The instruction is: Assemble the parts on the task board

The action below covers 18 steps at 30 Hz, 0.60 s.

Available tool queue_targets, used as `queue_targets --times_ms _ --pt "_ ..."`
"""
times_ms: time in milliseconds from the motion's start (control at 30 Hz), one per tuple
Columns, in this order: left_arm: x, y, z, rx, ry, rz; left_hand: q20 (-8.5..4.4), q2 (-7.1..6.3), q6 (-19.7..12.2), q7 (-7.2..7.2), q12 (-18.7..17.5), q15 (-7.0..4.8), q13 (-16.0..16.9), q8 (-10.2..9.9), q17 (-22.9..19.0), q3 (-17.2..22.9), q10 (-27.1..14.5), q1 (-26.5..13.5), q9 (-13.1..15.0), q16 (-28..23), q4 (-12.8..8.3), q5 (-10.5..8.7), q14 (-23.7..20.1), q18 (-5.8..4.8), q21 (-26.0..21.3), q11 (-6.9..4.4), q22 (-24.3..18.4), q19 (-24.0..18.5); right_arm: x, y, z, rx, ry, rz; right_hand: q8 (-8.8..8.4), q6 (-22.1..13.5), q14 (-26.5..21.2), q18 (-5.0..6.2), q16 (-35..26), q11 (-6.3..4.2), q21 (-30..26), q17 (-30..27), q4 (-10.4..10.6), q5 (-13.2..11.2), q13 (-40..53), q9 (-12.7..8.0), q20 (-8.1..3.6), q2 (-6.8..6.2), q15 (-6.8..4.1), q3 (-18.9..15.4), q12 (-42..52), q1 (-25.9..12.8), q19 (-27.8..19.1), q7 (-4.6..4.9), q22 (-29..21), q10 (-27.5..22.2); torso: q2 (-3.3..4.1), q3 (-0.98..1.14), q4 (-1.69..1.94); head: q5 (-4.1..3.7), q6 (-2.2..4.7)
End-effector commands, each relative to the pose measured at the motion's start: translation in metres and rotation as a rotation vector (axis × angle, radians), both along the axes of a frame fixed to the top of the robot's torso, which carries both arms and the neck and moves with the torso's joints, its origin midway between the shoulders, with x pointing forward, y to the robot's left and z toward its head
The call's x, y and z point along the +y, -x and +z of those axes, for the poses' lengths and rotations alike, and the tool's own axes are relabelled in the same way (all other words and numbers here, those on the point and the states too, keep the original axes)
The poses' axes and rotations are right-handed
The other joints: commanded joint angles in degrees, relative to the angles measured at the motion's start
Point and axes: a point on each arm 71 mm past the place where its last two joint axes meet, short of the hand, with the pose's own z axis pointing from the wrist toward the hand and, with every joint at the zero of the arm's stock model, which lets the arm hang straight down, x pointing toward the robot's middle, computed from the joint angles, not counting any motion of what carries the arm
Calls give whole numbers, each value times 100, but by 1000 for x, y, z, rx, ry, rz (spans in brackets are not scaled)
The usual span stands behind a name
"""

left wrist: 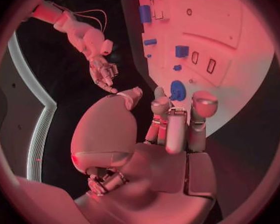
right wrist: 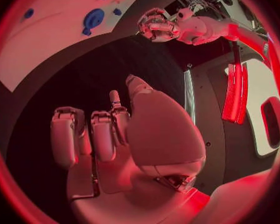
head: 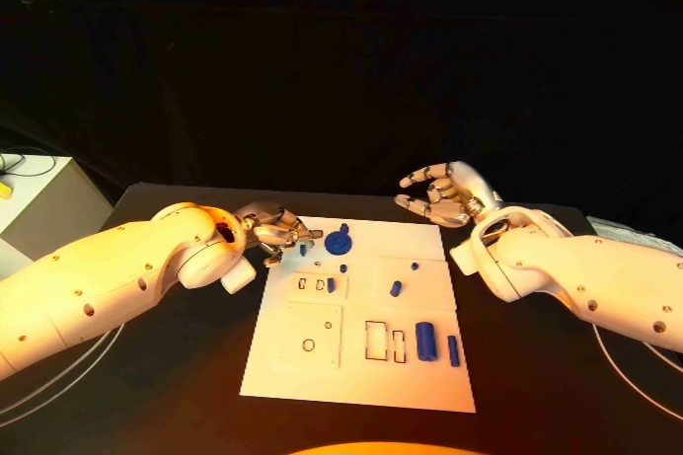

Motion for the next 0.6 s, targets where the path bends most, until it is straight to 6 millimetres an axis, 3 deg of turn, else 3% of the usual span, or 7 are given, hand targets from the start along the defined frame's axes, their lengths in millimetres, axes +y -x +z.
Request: queue_targets --times_ms 33,300,600 --pt "-4 2 -9 53 -210 -76 -10 12 -36 -15 21 -44 11 38 673 -66 20 -121 49 17 2 -28 303 -46 22 9 17 35 -6 -9 0 64 -58 12 31 18 483 52 11 -21 -1 1033 -1 38 643 6 8 -47 -11 40 -8 -7 314 -6 963 -24 -71 55 14 22 -58" --pt "-23 1 -16 61 -324 -160 -16 67 -9 -40 15 -57 2 119 660 -83 1 -159 143 8 -4 -19 297 -47 35 -10 37 33 -13 -19 2 69 -30 -8 19 -12 480 57 6 -16 -24 1024 3 47 634 0 8 -63 -9 46 -17 -19 306 -1 947 -35 -106 81 11 21 -129" --pt "-39 -7 -22 83 -435 -246 -21 133 -83 -44 -20 -61 -44 188 609 -170 -65 -373 298 -28 6 -27 270 -46 35 -12 34 6 -16 -23 1 70 -1 -16 13 -27 479 57 4 -13 -25 1020 9 47 632 -2 9 -73 -7 47 -19 -34 306 2 947 -37 -89 67 25 11 -168"
